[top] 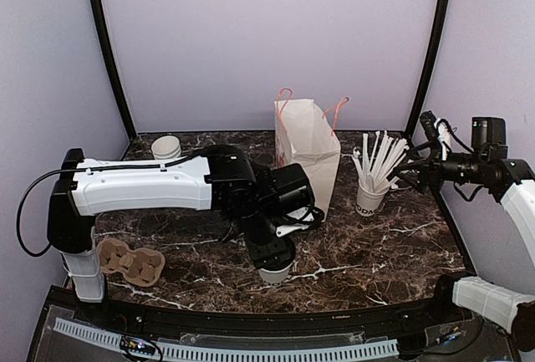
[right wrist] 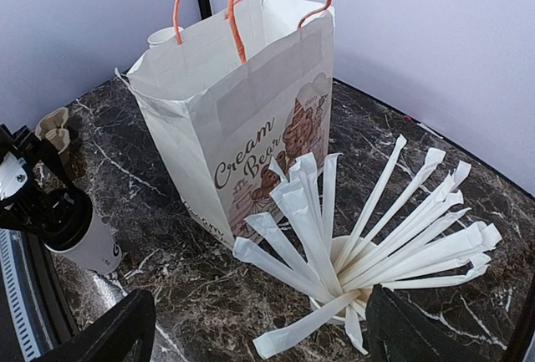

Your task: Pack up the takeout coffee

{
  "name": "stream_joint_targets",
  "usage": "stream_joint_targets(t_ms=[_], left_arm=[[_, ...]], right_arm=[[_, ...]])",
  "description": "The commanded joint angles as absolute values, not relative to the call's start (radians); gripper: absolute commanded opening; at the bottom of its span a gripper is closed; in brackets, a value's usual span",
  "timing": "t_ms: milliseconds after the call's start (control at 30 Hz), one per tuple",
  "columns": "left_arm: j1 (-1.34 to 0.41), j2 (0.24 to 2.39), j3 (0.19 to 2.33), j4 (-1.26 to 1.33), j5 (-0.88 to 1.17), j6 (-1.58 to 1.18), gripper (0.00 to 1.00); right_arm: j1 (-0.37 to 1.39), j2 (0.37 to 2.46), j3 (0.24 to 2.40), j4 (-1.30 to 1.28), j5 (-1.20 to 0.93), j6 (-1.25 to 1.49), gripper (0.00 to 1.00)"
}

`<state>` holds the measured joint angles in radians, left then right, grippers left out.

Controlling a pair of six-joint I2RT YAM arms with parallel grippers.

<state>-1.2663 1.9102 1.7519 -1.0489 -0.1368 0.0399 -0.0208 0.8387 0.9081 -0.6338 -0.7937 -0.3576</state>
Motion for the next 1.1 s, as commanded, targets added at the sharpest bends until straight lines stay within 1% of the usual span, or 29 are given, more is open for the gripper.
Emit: stream_joint_targets(t_ms=[0, 200, 600, 833, 1067], left_arm=[[-1.276, 1.878, 1.758, -1.066, -0.084, 0.029, 0.67], [-1.276, 1.887, 1.754, -1.061, -0.066, 0.032, 0.67], [-1.276, 1.916, 1.743, -1.098, -0.174, 0.028, 0.67], [-1.276, 1.921, 1.745, -1.102, -0.13, 0.027, 0.67], [-1.276, 1.899, 1.786, -1.115, -0.136, 0.032, 0.67]], right_arm=[[-0.024, 0.837, 0.897, -0.6, -0.813, -0.361, 0.89], [-0.023, 0.836, 0.896, -0.6, -0.819, -0.361, 0.89], [-0.023, 0.841, 0.896, -0.596, -0.821, -0.36, 0.89], [-0.023, 0.844, 0.897, -0.595, -0.824, -0.359, 0.89], [-0.024, 0.849, 0.899, -0.592, -0.827, -0.358, 0.89]])
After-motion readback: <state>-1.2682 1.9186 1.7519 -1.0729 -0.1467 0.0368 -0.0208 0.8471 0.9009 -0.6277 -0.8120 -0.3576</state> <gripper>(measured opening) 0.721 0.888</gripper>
